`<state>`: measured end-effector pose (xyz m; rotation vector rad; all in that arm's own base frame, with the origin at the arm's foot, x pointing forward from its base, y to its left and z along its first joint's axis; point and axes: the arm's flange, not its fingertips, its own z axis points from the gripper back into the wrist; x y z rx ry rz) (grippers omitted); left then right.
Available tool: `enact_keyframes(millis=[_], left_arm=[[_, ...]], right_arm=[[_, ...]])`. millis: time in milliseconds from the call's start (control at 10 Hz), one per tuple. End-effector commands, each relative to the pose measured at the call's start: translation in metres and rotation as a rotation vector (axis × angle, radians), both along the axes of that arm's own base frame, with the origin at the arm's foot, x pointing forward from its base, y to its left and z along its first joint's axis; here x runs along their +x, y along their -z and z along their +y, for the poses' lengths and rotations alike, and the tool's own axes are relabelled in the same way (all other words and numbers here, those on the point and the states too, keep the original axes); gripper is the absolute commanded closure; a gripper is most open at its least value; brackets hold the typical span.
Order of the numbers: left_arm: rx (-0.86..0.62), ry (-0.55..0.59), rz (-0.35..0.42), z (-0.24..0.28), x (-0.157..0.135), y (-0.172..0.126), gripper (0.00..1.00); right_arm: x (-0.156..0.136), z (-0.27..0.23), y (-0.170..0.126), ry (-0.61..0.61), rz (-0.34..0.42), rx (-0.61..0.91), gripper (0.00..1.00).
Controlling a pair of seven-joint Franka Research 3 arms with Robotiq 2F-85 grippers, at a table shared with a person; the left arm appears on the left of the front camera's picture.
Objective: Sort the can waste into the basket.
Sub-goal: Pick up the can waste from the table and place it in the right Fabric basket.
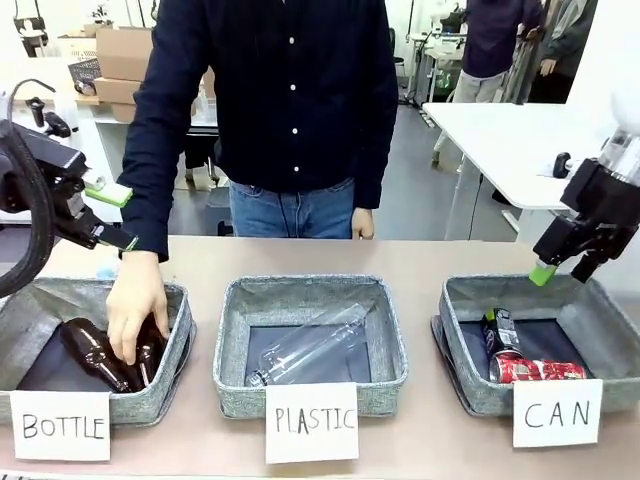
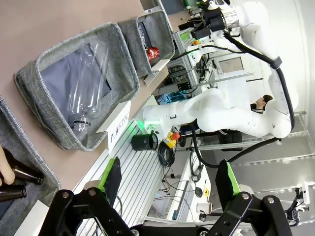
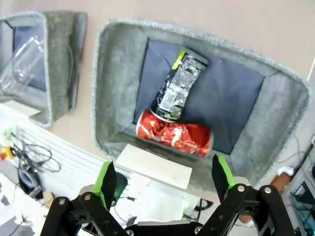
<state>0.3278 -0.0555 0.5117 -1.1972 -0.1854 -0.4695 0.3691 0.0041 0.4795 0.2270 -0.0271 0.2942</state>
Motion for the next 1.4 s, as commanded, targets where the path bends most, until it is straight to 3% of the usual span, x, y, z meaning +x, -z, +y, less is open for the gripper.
enact_keyframes(millis=[0,100,200,300,400,500,600,700,1300], left_arm=[[0.001,0.011,-0.007,0.003,-0.002,-0.001,0.00],[0.001,0.011,-0.007,0.003,-0.002,-0.001,0.00],[0.001,0.011,-0.007,0.003,-0.002,-0.001,0.00],[0.001,0.011,-0.007,0.003,-0.002,-0.001,0.00],[0.001,0.011,-0.007,0.003,-0.002,-0.001,0.00],[0.001,0.011,-0.007,0.003,-0.002,-0.001,0.00],[0.001,0.011,-0.007,0.003,-0.002,-0.001,0.00],[0.001,0.011,-0.007,0.003,-0.002,-0.001,0.00],[0.001,0.011,-0.007,0.003,-0.002,-0.001,0.00]], right_arm=[[0.003,-0.003,-0.002,0.010,-0.037,0.082,0.00],[0.005,-0.004,-0.008,0.030,-0.076,0.206,0.00],[0.003,-0.005,-0.023,-0.017,-0.132,0.503,0.00],[0.004,-0.005,-0.039,0.028,-0.088,0.889,0.00],[0.005,-0.003,-0.050,0.053,-0.025,1.102,0.00],[0.011,-0.002,-0.054,0.095,0.024,1.204,0.00],[0.020,-0.005,-0.051,0.174,0.043,1.246,0.00],[0.001,-0.001,-0.059,0.083,-0.054,0.735,0.00],[0.001,-0.001,-0.059,0.083,-0.054,0.735,0.00]])
